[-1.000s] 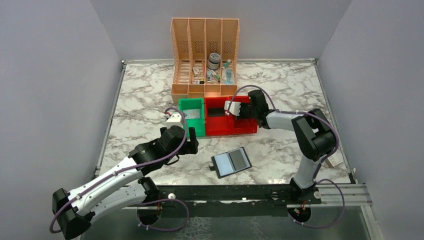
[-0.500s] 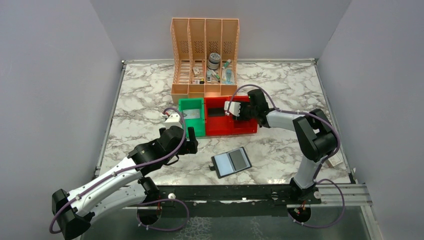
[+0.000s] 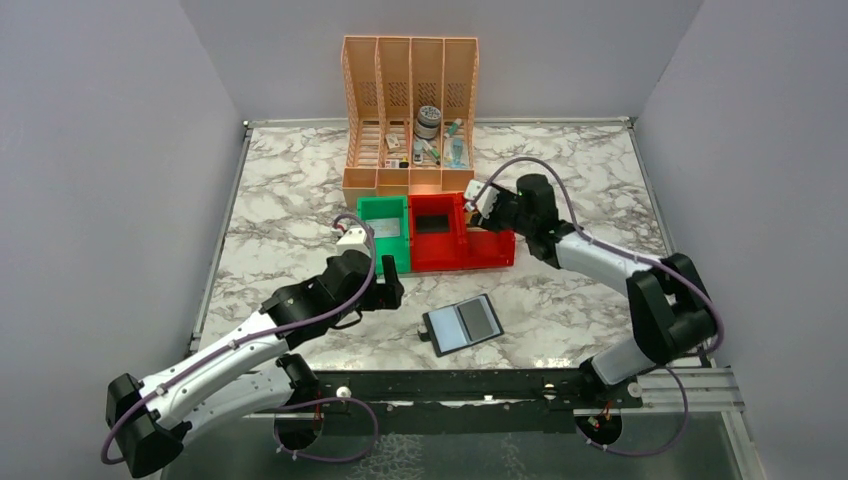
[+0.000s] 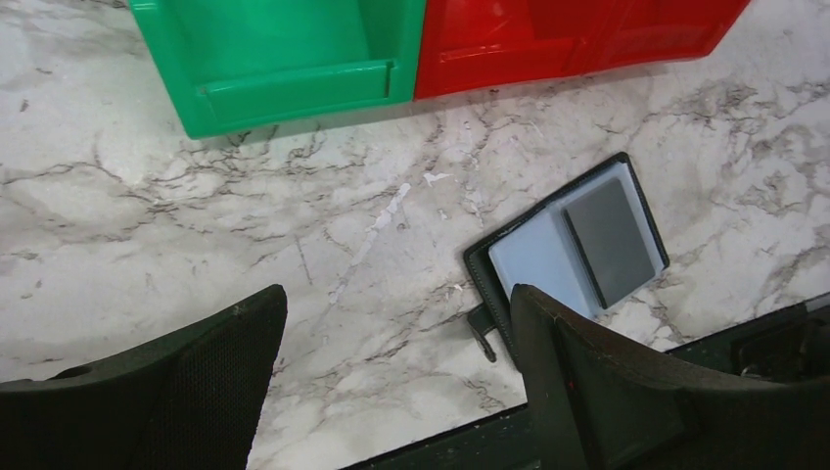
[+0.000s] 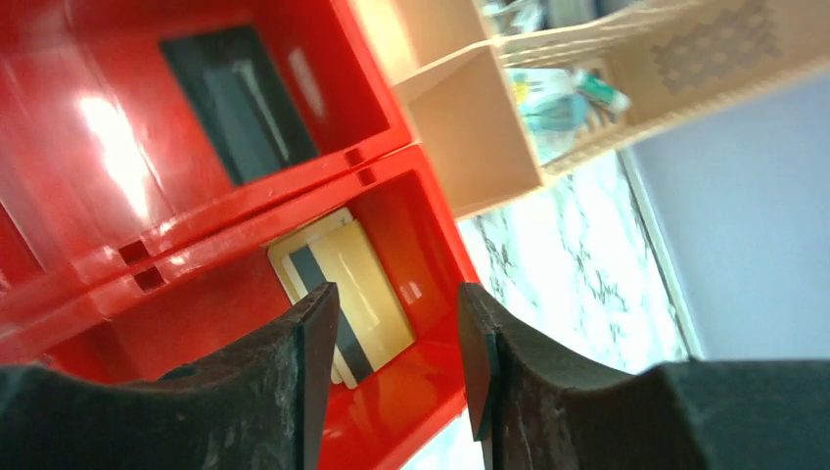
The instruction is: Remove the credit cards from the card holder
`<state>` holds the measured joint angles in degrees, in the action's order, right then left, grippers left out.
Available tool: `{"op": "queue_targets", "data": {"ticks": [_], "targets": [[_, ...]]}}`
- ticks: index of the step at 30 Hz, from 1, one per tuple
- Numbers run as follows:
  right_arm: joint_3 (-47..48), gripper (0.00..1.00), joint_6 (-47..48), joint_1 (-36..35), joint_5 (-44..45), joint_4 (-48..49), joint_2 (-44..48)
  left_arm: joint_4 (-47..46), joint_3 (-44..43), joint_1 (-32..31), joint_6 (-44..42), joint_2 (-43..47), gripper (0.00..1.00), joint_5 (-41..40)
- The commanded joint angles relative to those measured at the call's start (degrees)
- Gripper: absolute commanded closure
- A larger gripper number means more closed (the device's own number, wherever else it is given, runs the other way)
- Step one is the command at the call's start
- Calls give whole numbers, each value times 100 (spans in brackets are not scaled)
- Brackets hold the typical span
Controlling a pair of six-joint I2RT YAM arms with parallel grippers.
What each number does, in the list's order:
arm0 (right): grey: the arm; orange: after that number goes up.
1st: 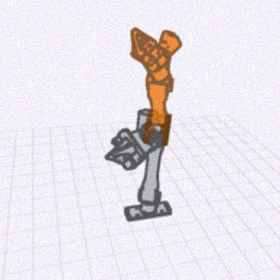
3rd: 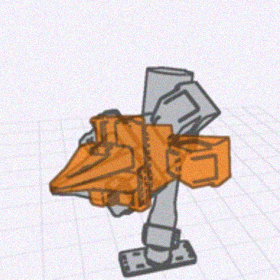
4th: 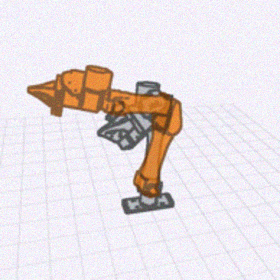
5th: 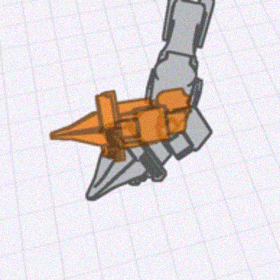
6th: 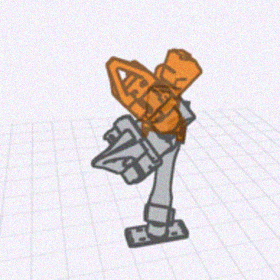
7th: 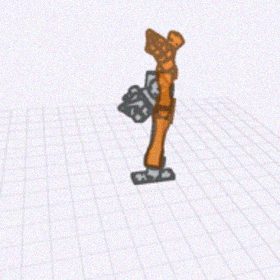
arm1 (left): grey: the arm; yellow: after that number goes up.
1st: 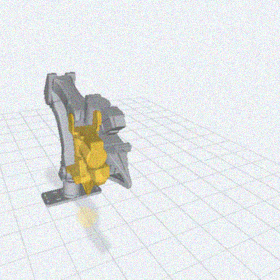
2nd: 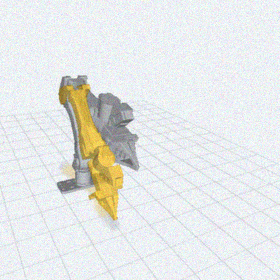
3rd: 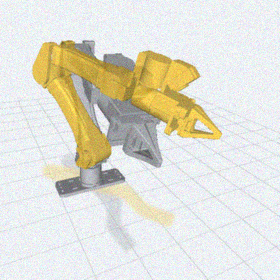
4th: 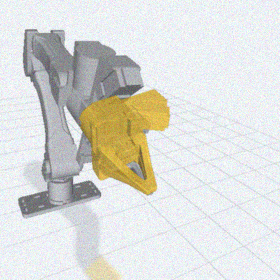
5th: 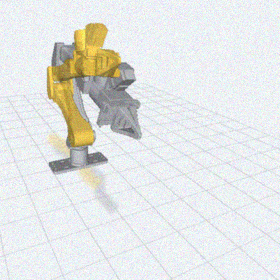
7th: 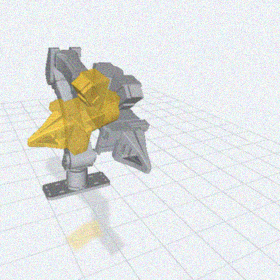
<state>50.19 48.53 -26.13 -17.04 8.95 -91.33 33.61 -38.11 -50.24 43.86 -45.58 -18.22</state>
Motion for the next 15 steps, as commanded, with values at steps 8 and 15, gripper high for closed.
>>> {"op": "queue_targets", "data": {"ticks": [8,15], "targets": [[-1898,5,-7222,24,806,819,2235,-2682,699,29,445,-356,13,1798],[-1855,5,-8049,25,-419,-536,1983,-3871,1391,16,994,-497,14,2010]]}}
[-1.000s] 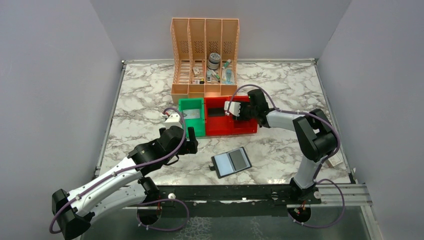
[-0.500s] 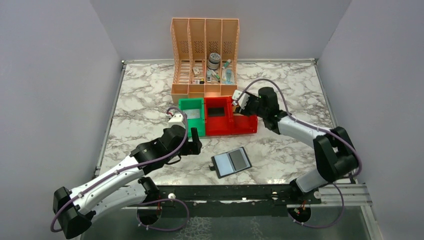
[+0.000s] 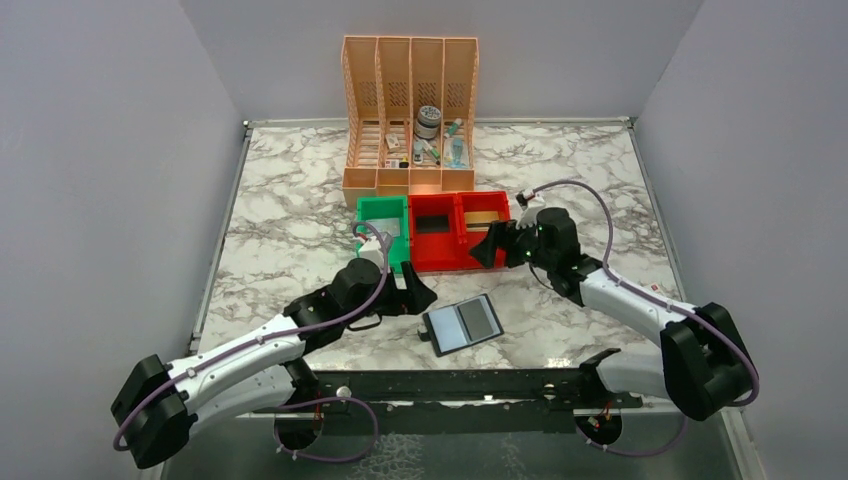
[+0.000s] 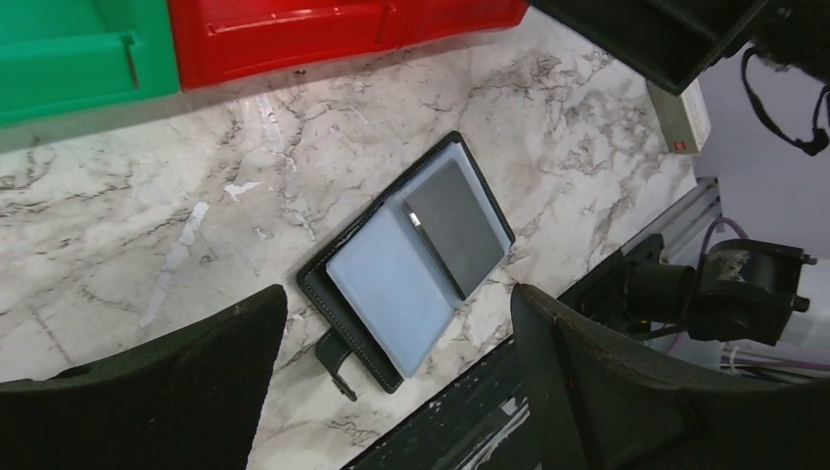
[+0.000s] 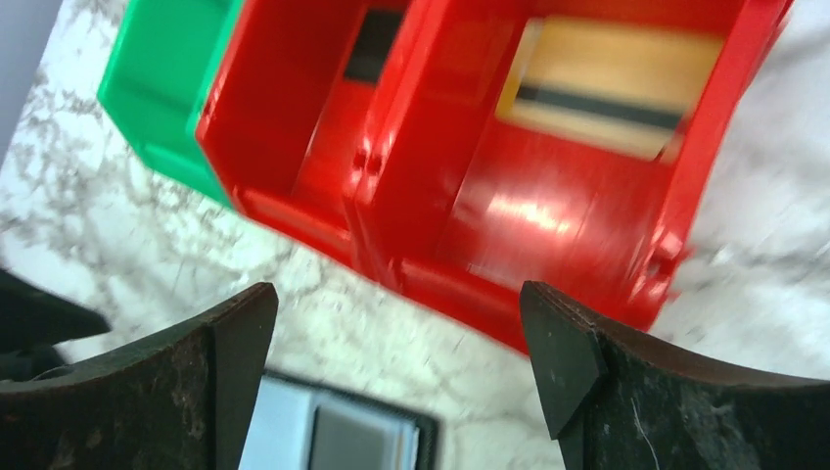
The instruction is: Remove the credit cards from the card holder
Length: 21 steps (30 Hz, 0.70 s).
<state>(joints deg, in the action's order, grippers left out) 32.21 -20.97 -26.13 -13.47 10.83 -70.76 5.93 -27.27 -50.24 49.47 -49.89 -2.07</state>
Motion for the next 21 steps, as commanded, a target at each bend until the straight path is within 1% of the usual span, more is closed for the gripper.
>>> {"op": "queue_targets", "data": {"ticks": [1,3,4,5,6,8,11,12,14,17,18,19,21], "targets": [[-169,8,-1130,24,-1107,-568,-25,-1214,369,15,503,-91,14,444],[-446,17,-1057,25,-2083,-74,46,-1415,494,15,632,-133,15,611],[-528,24,-1054,21,-2527,66,44,-1512,562,4,684,-153,16,686],[-579,30,-1084,25,-2766,47,57,-1622,626,-20,732,-157,17,712],[-629,36,-1124,22,-2776,-46,77,-1729,692,-80,790,-168,18,699],[-723,39,-1175,20,-2407,-367,228,-1896,760,-165,867,-220,18,643],[-932,47,-1199,20,-2000,-604,605,-1974,685,-319,885,-422,18,604],[-954,51,-1192,21,-1944,-696,721,-1969,619,-373,835,-509,19,602],[-959,55,-1173,26,-1861,-867,839,-1948,504,-487,757,-709,20,593],[-774,59,-933,20,-1912,-1290,692,-1947,383,-662,758,-1009,22,450],[-708,66,-827,20,-2022,-1422,635,-1947,351,-723,828,-1134,23,351],[-688,70,-762,20,-2092,-1488,620,-1952,325,-785,884,-1204,23,235],[-914,71,-868,20,-2187,-1374,787,-2022,247,-957,1060,-1482,26,55]]}}
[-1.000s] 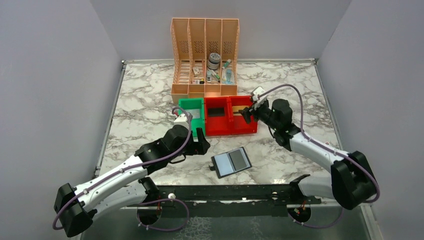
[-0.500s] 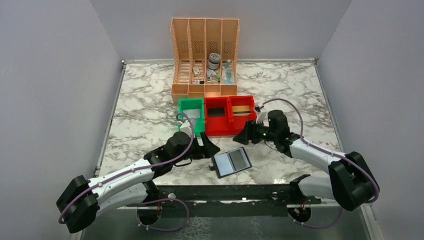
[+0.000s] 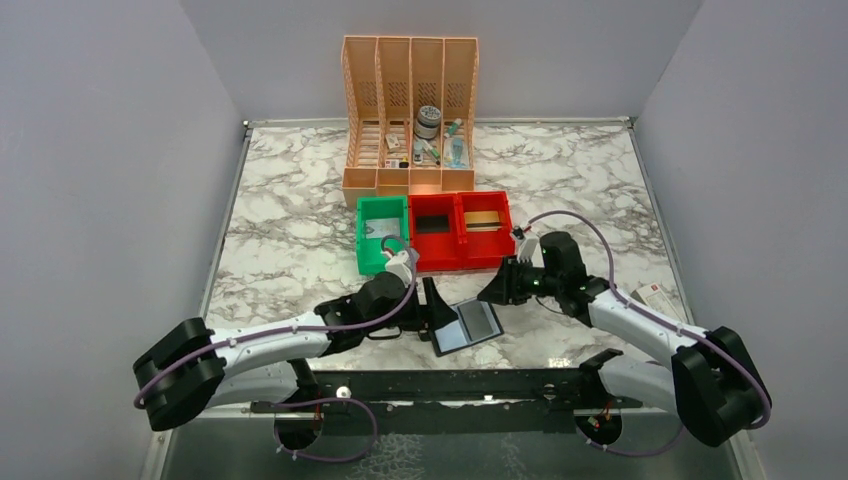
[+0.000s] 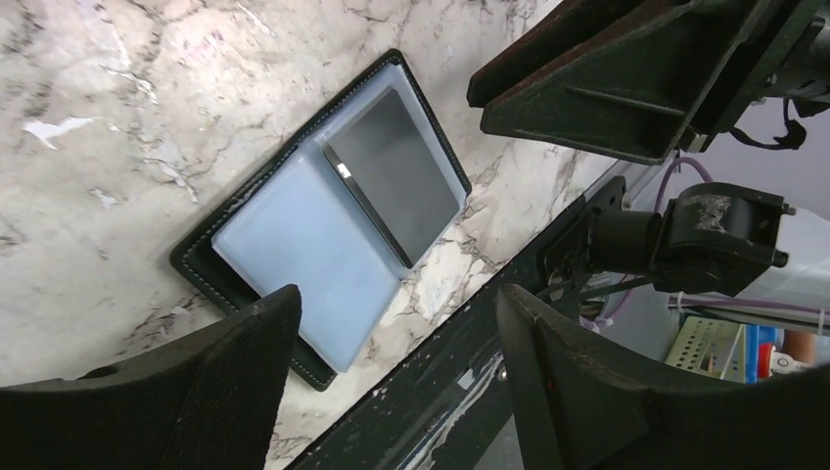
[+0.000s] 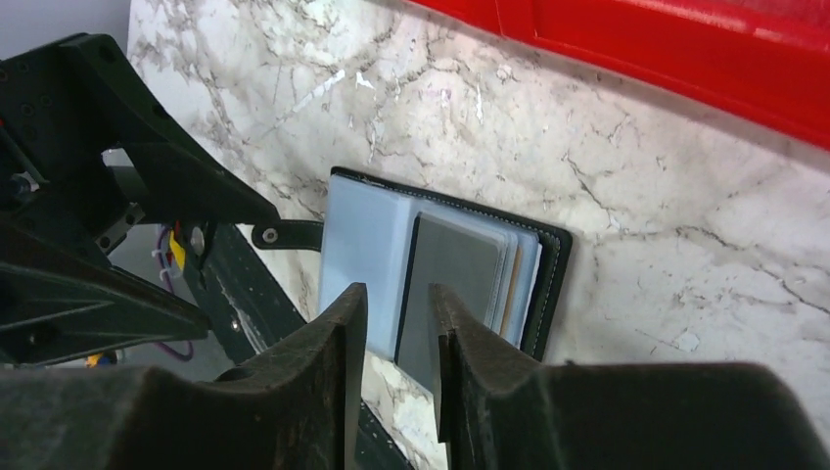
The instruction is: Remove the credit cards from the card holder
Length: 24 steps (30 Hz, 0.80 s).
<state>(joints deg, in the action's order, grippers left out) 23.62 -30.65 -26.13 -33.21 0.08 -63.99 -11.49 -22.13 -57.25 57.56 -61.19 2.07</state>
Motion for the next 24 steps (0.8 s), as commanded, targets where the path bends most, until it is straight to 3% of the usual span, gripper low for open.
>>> {"op": "queue_targets", "data": {"ticks": [1,4,8,24], "targets": [[-179,71,-2,27,-184,-241,238,-307,-337,-338,263,-478,26,-431],[-441,73,-183,20,-329,-28,354,-317,-607,-503,211,-888,28,-513],[-264,83,-61,21,-308,-237,-136,-346,-826,-571,187,-1297,33,-520],[-523,84,-8,20,-217,-17,-831,-947,-623,-673,551,-1907,45,-693]]}}
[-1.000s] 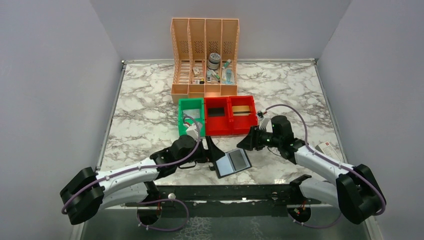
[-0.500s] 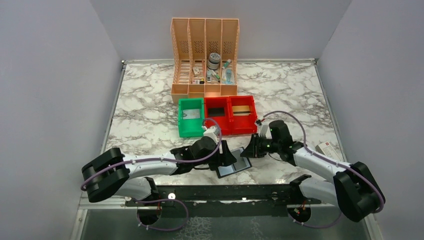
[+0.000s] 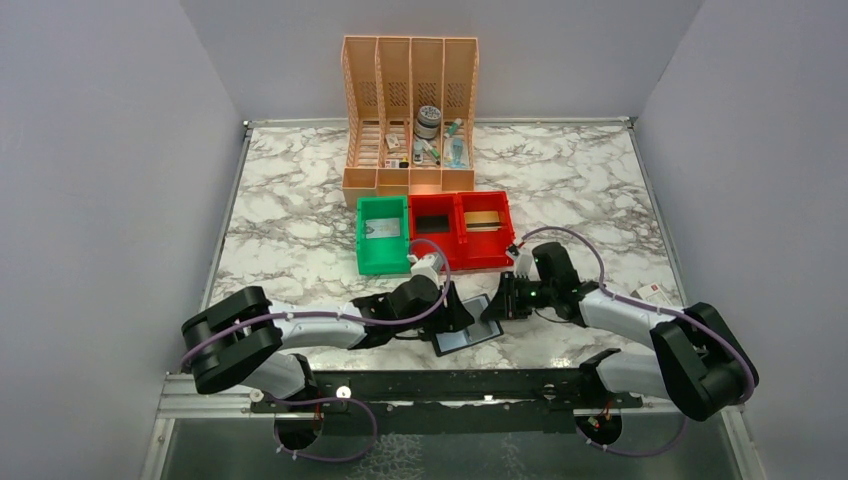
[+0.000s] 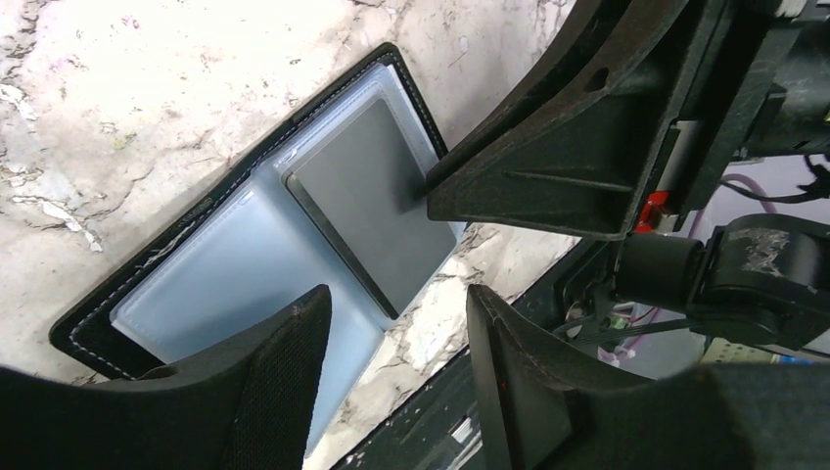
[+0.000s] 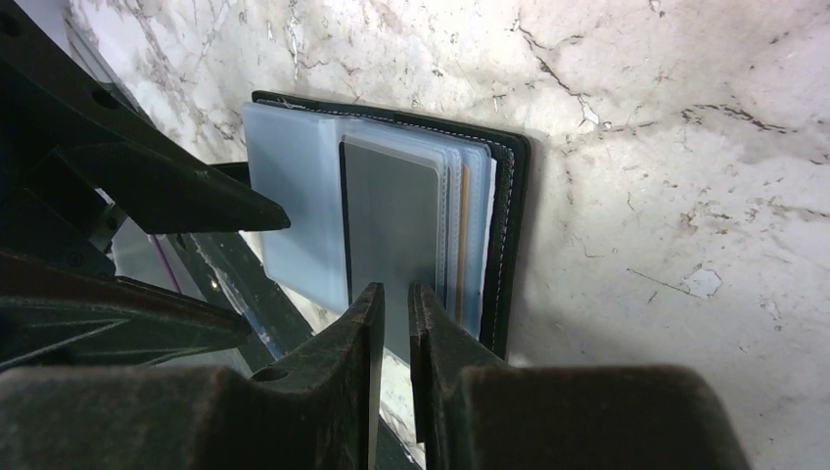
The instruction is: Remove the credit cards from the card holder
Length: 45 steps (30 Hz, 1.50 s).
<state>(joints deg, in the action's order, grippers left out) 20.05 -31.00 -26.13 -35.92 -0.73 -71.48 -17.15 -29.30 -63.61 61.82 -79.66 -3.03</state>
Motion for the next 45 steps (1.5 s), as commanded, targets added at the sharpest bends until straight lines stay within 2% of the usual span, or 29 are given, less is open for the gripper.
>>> {"op": "queue_targets", "data": {"ticks": [1,11,19,30,39,45], "targets": [[-201,84,20,21,30,91,-101,-459,133,-37,154,-82,46,-203],[-295,87,-41,20,14,228,-272,-910,359,-75,709,-497,56,-438],[-50,87,39,26,288,-140,93,-1320,336,-173,937,-986,63,-374],[167,87,14,20,999,-558,585,-1335,482,-228,876,-792,63,-479],[-79,87,70,20,182,7,2,-1335,434,-234,796,-808,63,-490],[-444,90,-217,20,106,163,283,-1335,572,-237,835,-658,64,-693]]}}
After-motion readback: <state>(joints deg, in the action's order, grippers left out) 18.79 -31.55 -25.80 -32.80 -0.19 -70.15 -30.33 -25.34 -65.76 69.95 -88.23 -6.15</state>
